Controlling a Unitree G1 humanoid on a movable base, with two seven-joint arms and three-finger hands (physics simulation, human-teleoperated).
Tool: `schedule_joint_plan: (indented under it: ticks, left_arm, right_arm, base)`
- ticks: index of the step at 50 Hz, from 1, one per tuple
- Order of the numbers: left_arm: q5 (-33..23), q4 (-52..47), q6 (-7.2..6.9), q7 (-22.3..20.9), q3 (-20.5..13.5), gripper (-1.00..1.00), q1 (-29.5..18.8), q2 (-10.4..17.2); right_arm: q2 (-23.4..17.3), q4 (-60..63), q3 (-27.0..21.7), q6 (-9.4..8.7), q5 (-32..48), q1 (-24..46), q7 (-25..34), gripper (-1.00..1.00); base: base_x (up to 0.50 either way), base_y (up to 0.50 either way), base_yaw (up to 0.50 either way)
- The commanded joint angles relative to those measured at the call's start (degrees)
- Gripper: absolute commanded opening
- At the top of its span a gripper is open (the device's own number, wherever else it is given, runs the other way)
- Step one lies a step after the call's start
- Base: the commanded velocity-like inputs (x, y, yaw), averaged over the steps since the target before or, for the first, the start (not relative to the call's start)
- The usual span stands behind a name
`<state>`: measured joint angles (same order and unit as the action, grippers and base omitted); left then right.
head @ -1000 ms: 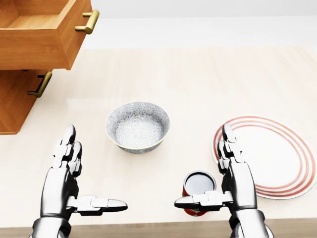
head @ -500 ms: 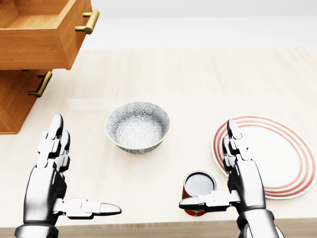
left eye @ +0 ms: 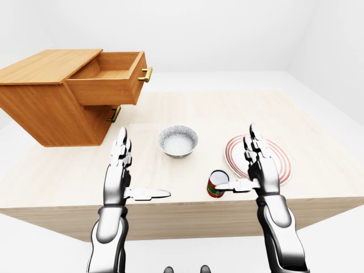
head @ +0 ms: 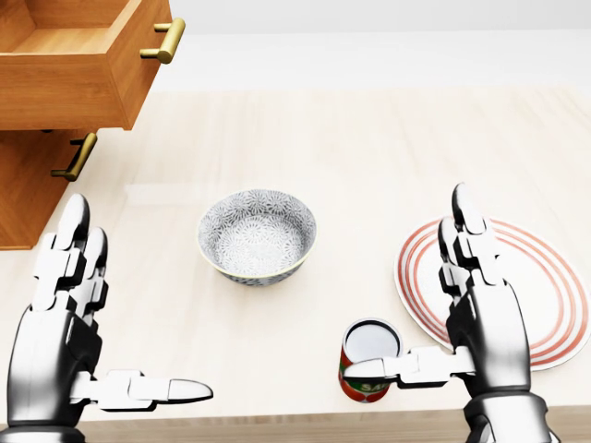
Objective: Put the bowl on top of the cabinet.
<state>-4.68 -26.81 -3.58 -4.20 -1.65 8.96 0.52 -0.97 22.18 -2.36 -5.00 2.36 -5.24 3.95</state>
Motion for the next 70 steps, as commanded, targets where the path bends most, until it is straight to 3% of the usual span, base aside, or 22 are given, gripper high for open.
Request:
schedule_joint_plan:
  ticks: [1, 23, 24, 26, 28, 34, 36, 54, 57, 58, 59, 60, 62, 65, 67, 70]
  left_arm:
    - [0.85, -4.88, -1.42, -0.46, -0.96, 1.0, 0.48, -0.19]
    - [1.33, -4.61, -1.42, -0.66, -1.42, 1.0, 0.34, -0.15]
    - [0.47, -4.29, 0.13, -0.76, -0.99, 1.0, 0.78, 0.0]
    - [0.89, -5.37, -1.4, -1.0, -0.74, 1.0, 1.17, -0.26]
    - [0.24, -4.87, -0.45, -0.68, -0.75, 1.0, 1.12, -0.2]
    - [1.23, -4.79, -1.07, -0.79, -1.1, 1.0, 0.89, -0.32]
    - [-0.19, -3.93, -0.03, -0.47, -0.71, 1.0, 1.02, -0.14]
    - [-2.99, -5.69, 1.09, -0.66, 0.72, 1.0, 2.73, -0.16]
    - [-6.81, -5.12, 2.5, -0.92, 1.63, 1.0, 3.4, 0.67]
    - [-10.18, -4.2, 4.64, -1.05, 2.43, 1.0, 3.99, 1.42]
    - [-12.18, -3.58, 5.82, -1.45, 2.83, 1.0, 4.43, 1.7]
    - [-14.45, -1.05, 8.58, -1.12, 3.31, 1.0, 5.4, 2.1]
    - [-20.84, 0.68, 8.58, -2.52, 4.44, 1.0, 7.14, 3.48]
    - [-28.99, 6.33, 8.58, 1.33, 4.1, 1.0, 7.38, 3.56]
    - [-29.86, 5.47, 8.58, -1.68, 4.79, 1.0, 8.06, 3.5]
    - [-33.14, 7.18, 8.58, -1.82, 5.44, 1.0, 8.8, 3.74]
  right_arm:
    - [0.26, 5.1, 0.28, 0.0, 0.92, -0.83, -0.33, 1.0]
    - [0.39, 4.23, 0.76, 0.0, 0.33, -0.04, -0.66, 1.0]
    - [0.42, 4.26, 0.93, 0.0, 0.24, -0.2, -0.57, 1.0]
    - [0.44, 3.98, 0.76, 0.0, -0.2, -0.39, -0.49, 1.0]
    - [0.33, 3.86, 0.66, 0.0, -0.22, -0.37, -0.52, 1.0]
    - [0.31, 4.22, 0.89, 0.0, -0.02, -0.46, -0.52, 1.0]
    - [0.38, 4.11, 0.97, 0.0, 0.02, -0.64, -0.58, 1.0]
    - [0.16, 5.63, -0.06, 0.0, -0.37, -0.37, 0.2, 1.0]
    - [0.23, 5.13, 0.05, 0.0, -0.45, -0.46, 0.26, 1.0]
    - [0.28, 5.07, -0.01, 0.0, -0.68, -0.44, 0.29, 1.0]
    - [0.26, 5.05, 0.02, 0.0, -0.69, -0.44, 0.27, 1.0]
    - [0.26, 5.02, 0.06, 0.0, -0.71, -0.47, 0.27, 1.0]
    - [0.27, 4.83, -0.09, 0.0, -1.03, -0.57, 0.34, 1.0]
    - [0.38, 4.61, -0.16, 0.0, -1.41, -0.94, 0.32, 1.0]
    - [0.4, 4.35, -0.34, 0.0, -1.77, -0.9, 0.25, 1.0]
    - [0.32, 4.54, -0.42, 0.0, -2.02, -0.88, 0.22, 1.0]
  base:
    - [0.0, 0.0, 0.0]
    - [0.46, 0.0, 0.0]
    - [0.5, 0.0, 0.0]
    - [0.5, 0.0, 0.0]
    - [0.5, 0.0, 0.0]
    - [0.5, 0.0, 0.0]
    - [0.5, 0.0, 0.0]
    - [0.06, 0.0, 0.0]
    - [0.0, 0.0, 0.0]
    - [0.0, 0.0, 0.0]
    - [0.0, 0.0, 0.0]
    - [0.0, 0.0, 0.0]
    - [0.0, 0.0, 0.0]
    - [0.0, 0.0, 0.0]
    - [0.0, 0.0, 0.0]
    - [0.0, 0.0, 0.0]
